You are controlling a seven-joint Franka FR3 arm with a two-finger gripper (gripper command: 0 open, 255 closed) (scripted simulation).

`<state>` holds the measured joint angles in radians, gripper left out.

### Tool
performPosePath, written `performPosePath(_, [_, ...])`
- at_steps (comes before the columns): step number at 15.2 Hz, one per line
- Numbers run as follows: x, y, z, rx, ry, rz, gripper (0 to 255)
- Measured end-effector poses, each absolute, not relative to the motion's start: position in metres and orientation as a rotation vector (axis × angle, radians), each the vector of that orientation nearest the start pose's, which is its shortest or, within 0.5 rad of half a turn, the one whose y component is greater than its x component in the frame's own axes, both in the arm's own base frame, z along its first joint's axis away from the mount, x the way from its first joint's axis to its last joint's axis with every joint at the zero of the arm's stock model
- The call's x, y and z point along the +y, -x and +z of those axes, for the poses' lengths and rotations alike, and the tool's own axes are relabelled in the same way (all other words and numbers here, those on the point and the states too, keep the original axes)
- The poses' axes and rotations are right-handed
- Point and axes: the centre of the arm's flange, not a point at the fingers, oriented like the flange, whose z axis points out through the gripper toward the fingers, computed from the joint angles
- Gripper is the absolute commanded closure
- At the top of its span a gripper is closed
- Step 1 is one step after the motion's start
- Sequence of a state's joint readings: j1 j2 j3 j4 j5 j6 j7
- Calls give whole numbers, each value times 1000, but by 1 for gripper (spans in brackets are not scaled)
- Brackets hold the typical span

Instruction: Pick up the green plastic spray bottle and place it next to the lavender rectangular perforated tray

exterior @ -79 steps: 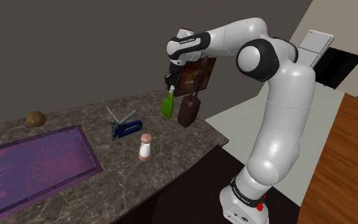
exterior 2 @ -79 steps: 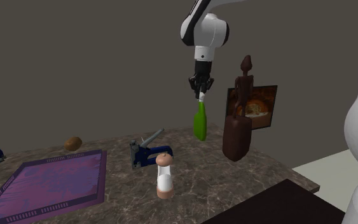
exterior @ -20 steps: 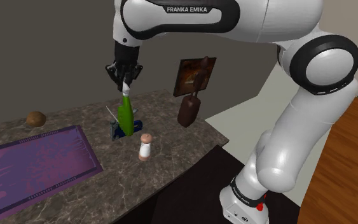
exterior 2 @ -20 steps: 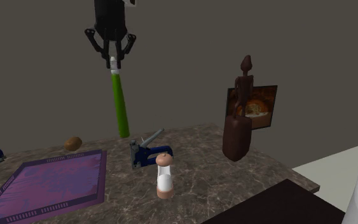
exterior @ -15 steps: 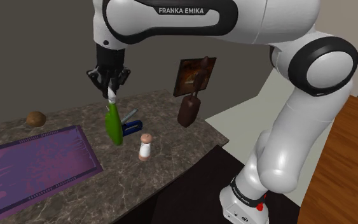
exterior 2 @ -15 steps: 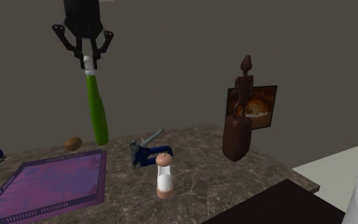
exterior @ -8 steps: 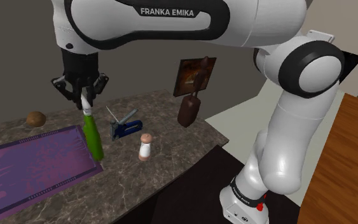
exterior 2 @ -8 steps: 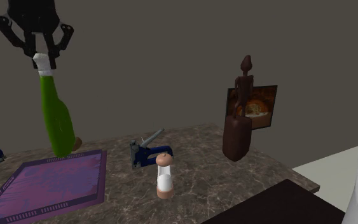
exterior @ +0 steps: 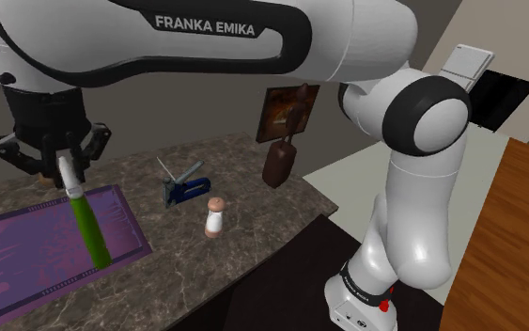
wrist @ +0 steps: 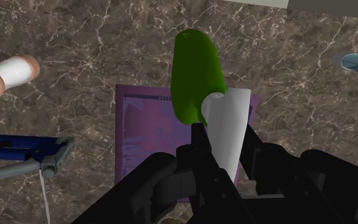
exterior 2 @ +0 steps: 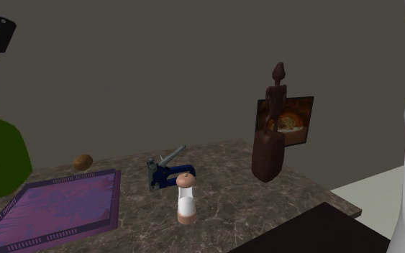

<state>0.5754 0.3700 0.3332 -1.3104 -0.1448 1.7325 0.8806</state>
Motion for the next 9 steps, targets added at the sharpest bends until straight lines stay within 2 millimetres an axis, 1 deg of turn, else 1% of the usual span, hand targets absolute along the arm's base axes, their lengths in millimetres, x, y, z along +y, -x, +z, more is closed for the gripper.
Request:
performPosePath(2, [523,-446,544,-32,3101,-100,255])
performPosePath(3, [528,-444,542,-32,3101,-99,255])
performPosePath(6, [536,-443,529,-30,3101,-100,255])
performPosePath(9, [535,-443,512,-30,3101,-100,255])
